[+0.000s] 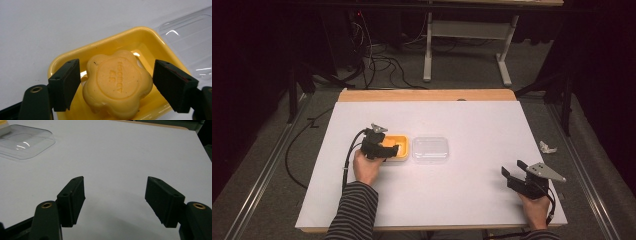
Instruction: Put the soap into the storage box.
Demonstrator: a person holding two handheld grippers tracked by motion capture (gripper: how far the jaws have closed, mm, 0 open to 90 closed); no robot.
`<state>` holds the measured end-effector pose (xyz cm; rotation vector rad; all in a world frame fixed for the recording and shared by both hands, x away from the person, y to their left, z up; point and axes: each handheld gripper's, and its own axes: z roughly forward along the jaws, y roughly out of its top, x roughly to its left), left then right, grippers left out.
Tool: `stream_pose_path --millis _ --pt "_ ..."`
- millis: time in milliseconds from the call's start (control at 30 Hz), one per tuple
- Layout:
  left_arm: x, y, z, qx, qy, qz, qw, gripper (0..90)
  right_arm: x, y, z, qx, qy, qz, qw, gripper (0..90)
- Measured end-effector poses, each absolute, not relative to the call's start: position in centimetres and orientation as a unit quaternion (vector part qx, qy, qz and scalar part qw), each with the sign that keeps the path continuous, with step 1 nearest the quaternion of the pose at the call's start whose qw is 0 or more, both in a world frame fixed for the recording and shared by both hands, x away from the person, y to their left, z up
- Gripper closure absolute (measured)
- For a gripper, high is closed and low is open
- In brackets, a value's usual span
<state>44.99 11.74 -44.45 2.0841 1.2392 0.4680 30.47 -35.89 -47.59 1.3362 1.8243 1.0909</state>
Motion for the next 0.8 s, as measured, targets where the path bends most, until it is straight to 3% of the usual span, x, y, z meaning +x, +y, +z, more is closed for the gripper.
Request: stream_pose_path --millis 800 --pt "42.9 12.1 -42.2 0.791 0.448 0.198 0.367 23.2 30.5 -35.9 -47.6 0.506 0.691 0.412 0.31 32.7"
